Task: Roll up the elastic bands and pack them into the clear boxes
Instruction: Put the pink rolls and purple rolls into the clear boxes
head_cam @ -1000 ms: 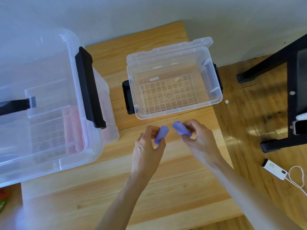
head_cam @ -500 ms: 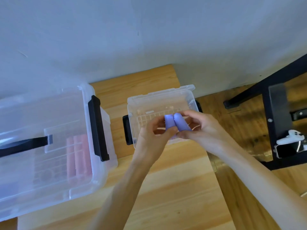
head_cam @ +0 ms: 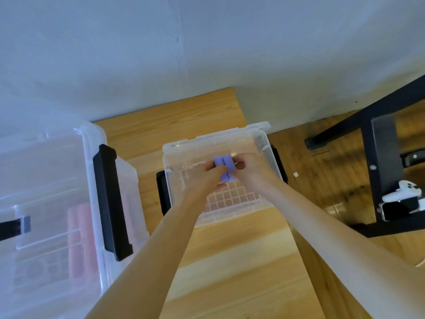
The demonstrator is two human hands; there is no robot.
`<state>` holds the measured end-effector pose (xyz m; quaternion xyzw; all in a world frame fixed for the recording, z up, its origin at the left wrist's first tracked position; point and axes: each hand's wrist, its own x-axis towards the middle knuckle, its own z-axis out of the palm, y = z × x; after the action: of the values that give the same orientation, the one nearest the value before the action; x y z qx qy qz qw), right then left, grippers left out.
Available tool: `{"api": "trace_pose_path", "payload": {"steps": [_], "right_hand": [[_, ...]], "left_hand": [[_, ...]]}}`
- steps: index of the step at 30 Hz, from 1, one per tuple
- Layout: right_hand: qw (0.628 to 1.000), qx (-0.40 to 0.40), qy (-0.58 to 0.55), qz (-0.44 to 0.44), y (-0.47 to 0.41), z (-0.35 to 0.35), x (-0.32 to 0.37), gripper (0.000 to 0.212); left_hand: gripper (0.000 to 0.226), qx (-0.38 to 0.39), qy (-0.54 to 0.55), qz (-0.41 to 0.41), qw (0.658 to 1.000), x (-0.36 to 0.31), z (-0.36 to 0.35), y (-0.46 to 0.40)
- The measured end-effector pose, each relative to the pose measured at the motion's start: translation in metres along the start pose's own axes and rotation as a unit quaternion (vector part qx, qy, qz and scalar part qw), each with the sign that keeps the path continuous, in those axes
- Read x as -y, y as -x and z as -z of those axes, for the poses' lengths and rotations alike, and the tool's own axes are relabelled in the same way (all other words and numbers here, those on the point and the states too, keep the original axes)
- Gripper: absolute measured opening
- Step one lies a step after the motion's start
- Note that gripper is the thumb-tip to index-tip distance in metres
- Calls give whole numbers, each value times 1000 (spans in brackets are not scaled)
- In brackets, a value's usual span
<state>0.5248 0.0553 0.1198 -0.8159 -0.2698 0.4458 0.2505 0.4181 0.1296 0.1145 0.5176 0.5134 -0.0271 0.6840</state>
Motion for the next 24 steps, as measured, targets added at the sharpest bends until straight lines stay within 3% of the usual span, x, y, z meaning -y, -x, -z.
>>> {"api": "trace_pose_path", "payload": {"steps": [4,9,14,17,24], "right_hand": [[999,-22,12,-38,-15,-6,-8,14],[994,-62,12,-92,-36,-18,-20,6],[983,-114,13,-145,-43,-27,-21,23],[980,-128,72,-133,-42,-28,-21,8],[984,-97,99,-114,-41,-29,-17,24]], "left_hand": [[28,-8,-22,-3,1000,6,0,-15],[20,-55,-79,-25,995,13,-12,-36],[13,-122,-113,-48,985,28,-23,-51],[7,-148,-99,-38,983,31,-27,-54],[16,-160,-43,-3,986,33,-25,-58]]}}
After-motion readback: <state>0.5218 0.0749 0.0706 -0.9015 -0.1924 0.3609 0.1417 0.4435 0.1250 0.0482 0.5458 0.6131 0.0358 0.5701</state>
